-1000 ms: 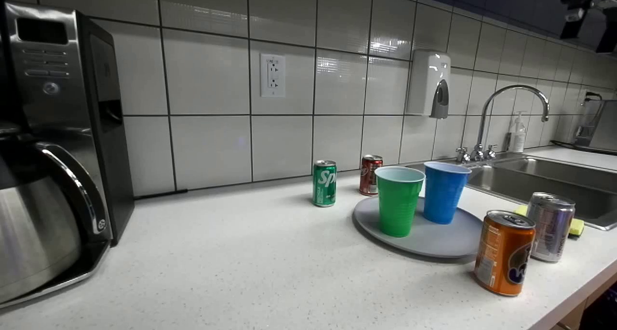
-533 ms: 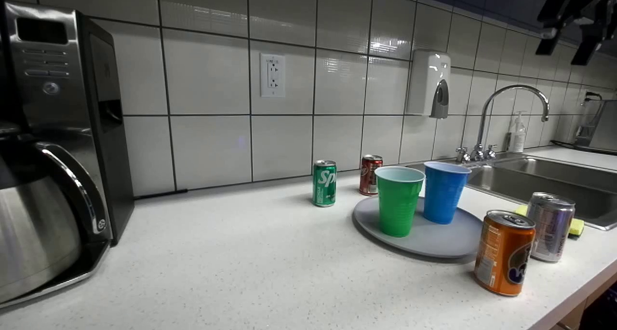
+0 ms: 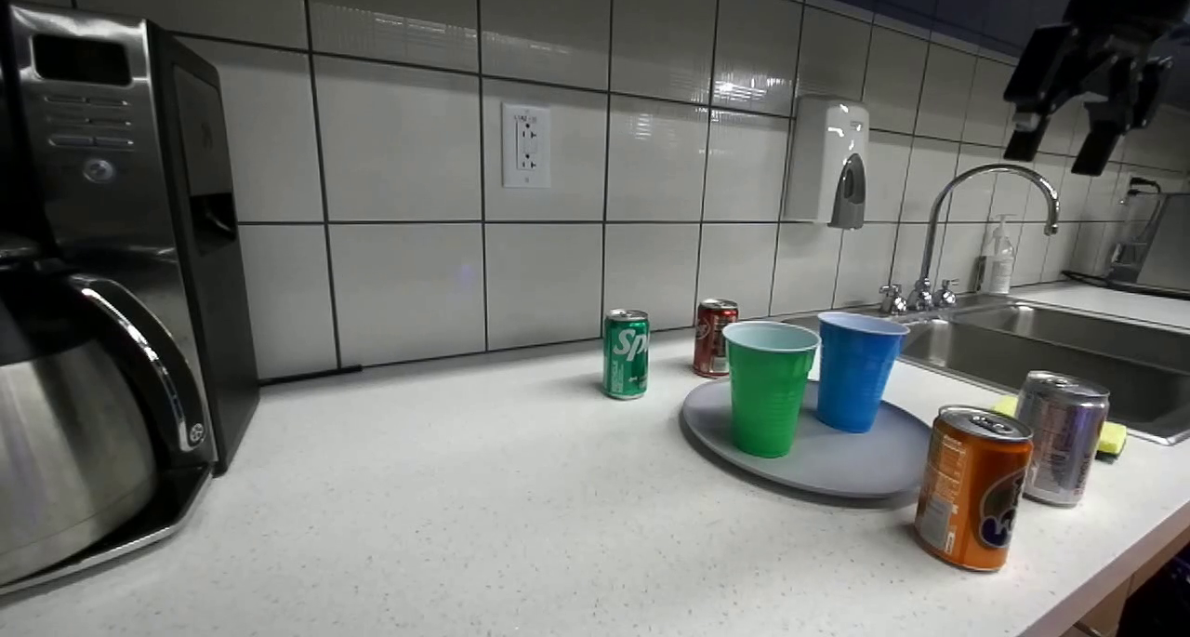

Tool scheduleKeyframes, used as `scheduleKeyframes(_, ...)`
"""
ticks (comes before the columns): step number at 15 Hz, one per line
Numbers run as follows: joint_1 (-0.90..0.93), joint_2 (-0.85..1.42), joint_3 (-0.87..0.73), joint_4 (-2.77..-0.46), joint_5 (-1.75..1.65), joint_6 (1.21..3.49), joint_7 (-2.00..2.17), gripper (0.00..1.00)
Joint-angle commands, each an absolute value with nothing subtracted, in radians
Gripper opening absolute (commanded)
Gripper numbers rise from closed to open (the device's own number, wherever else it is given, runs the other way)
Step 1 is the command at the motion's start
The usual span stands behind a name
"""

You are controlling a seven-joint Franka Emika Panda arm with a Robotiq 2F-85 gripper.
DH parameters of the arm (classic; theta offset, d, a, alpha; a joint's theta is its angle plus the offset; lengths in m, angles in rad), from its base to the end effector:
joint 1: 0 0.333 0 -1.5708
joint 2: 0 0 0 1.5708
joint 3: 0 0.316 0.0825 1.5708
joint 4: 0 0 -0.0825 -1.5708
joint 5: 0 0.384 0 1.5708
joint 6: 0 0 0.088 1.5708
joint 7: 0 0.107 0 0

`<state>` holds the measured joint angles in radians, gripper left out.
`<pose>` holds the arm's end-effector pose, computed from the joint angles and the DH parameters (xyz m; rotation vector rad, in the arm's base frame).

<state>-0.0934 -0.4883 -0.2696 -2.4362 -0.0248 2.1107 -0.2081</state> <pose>0.3889 -0.1562 0.4871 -3.0652 0.1884 -0.2622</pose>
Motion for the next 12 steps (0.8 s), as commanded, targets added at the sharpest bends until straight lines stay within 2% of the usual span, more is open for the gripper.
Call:
scheduleKeyframes(1, -0.106, -0.446, -0.246, -2.444, -0.016, 2.139, -0.218, 1.0)
scheduleKeyframes(12, -0.09, -0.277, -0.209, -2.435, -0.004, 2.278, -0.217, 1.0)
